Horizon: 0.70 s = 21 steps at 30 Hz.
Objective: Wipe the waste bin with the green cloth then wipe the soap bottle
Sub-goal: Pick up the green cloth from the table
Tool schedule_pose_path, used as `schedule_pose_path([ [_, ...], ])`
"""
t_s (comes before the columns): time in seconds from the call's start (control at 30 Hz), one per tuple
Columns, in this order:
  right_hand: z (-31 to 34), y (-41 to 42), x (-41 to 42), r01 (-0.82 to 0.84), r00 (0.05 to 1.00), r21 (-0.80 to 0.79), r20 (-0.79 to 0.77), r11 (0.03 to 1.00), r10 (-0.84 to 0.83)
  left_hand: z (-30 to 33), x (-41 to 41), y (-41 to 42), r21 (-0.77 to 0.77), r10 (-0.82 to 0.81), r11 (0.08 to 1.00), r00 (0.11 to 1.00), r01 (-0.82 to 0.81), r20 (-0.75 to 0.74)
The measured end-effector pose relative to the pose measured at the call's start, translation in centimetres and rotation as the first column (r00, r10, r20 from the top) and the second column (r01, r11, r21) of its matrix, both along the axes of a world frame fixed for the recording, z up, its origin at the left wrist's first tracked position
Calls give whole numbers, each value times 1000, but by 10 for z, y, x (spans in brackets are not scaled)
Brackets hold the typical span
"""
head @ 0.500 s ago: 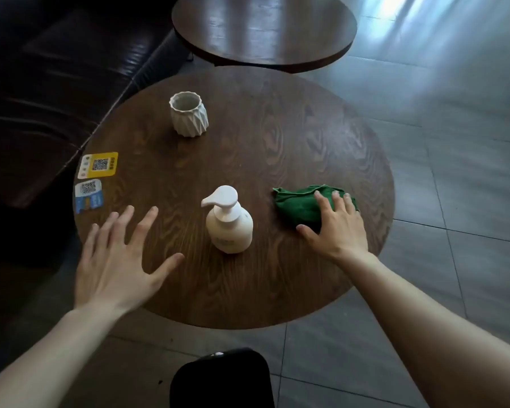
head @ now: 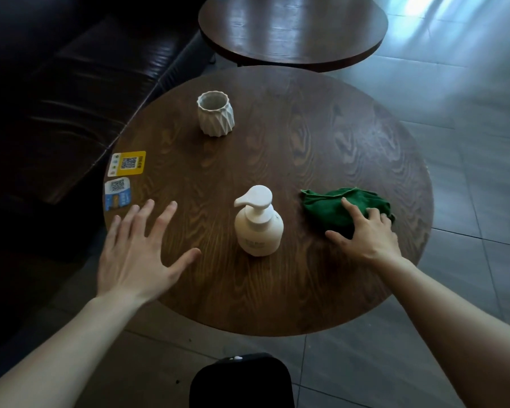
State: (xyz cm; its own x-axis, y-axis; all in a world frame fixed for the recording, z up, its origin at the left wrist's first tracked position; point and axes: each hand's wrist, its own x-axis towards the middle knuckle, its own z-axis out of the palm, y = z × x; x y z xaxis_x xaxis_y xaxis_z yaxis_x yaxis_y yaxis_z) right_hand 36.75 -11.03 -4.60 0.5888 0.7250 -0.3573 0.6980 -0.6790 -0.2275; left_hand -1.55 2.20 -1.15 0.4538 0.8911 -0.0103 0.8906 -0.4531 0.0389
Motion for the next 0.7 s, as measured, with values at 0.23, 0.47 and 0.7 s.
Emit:
schedule_pose_path([
  [0.23, -6, 5, -5, -56, 971, -49, 232, 997, 66, -9, -7, 0, -9, 0, 1000, 1000, 0, 6],
  [0.47, -10, 3, -7, 1, 996, 94, 84, 996, -9, -21, -14, 1, -21, -14, 1000, 1000, 14, 23],
  [0.7, -10, 6, -18, 20, 993, 120, 112, 993, -34, -28, -34, 2, -7, 8, 1000, 1000, -8, 16],
])
